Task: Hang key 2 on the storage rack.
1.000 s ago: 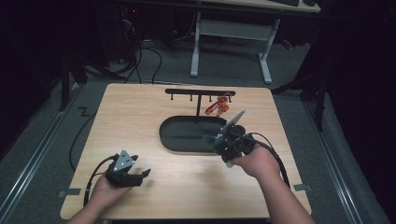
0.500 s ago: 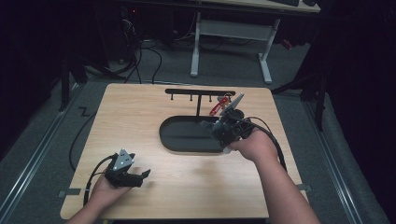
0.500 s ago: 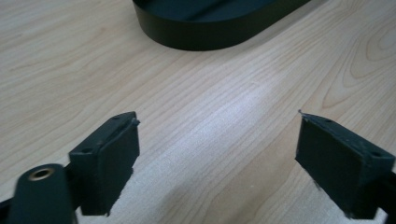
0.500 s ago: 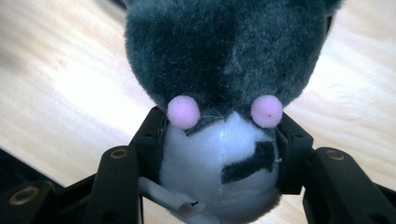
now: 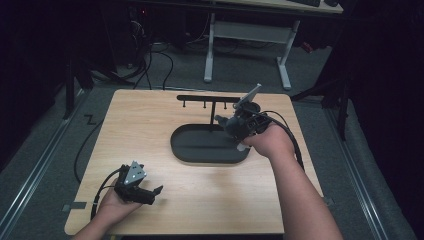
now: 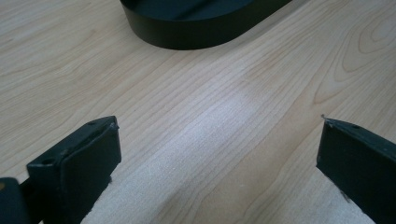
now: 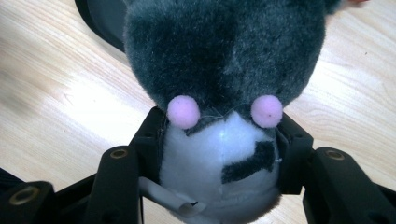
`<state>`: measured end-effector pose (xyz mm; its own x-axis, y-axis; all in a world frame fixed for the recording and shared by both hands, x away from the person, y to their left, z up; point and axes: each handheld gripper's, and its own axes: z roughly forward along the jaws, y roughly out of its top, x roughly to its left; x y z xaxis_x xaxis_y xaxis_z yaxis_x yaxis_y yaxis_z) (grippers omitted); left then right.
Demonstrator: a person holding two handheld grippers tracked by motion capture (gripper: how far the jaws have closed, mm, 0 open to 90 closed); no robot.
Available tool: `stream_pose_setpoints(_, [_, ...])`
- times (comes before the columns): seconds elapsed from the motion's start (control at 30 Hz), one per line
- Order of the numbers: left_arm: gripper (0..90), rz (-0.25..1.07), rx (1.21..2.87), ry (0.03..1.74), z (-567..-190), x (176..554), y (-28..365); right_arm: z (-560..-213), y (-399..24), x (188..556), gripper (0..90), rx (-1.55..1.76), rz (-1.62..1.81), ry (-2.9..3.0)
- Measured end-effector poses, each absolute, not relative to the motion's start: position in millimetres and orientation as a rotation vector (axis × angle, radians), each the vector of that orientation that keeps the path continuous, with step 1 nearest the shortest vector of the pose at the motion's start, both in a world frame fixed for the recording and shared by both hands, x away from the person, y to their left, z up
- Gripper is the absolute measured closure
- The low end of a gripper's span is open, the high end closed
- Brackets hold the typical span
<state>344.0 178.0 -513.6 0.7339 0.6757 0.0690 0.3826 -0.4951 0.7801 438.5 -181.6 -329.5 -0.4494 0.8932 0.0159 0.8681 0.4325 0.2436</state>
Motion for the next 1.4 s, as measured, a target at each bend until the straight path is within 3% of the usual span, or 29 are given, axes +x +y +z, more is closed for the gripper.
stream_pose_setpoints(0.57, [1.4,0.476,2.139,0.792,-513,344,180,-310,-175,464,48.8,1.607,0.299,2.422])
stream_pose_setpoints(1.4, [2.3,0.472,2.153,0.769,-514,344,174,-362,-177,467,48.4,1.606,0.222,2.464])
